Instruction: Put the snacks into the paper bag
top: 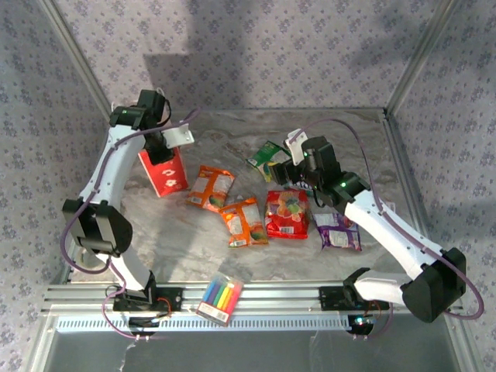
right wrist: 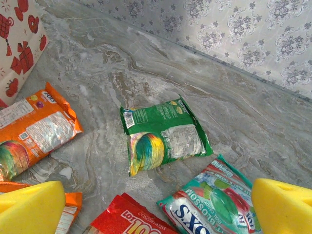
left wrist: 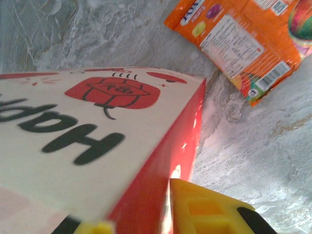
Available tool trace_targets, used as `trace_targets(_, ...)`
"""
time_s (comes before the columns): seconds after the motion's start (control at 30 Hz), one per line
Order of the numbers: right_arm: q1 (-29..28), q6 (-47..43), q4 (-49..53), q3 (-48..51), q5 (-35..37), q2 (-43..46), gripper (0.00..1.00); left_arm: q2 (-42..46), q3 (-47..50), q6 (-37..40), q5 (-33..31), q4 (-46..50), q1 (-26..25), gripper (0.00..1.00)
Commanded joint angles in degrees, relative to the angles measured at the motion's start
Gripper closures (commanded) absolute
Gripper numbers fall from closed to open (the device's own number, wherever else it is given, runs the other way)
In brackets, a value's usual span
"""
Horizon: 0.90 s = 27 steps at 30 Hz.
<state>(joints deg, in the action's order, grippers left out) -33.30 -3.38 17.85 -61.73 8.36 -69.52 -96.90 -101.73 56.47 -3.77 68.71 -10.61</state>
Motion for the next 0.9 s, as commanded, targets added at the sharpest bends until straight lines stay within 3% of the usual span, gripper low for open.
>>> trace_targets(0.0,-0.4,1.2,0.1,-0.5,0.5,1.0,0.0,3.4,-0.4,1.3,-1.0,-2.7,1.5,0.84)
trace_targets(0.27,-0.8,1.6,0.1,-0.6,0.6,1.0,0.0,0.9,-6.4,1.7,1.8,2.2,2.6,0.84)
trace_targets(0.87,-0.9,0.6,-0.1,-1.0,0.0,0.3,0.0,2.9,-2.6,-3.0,1.5,2.0,1.2,0.69)
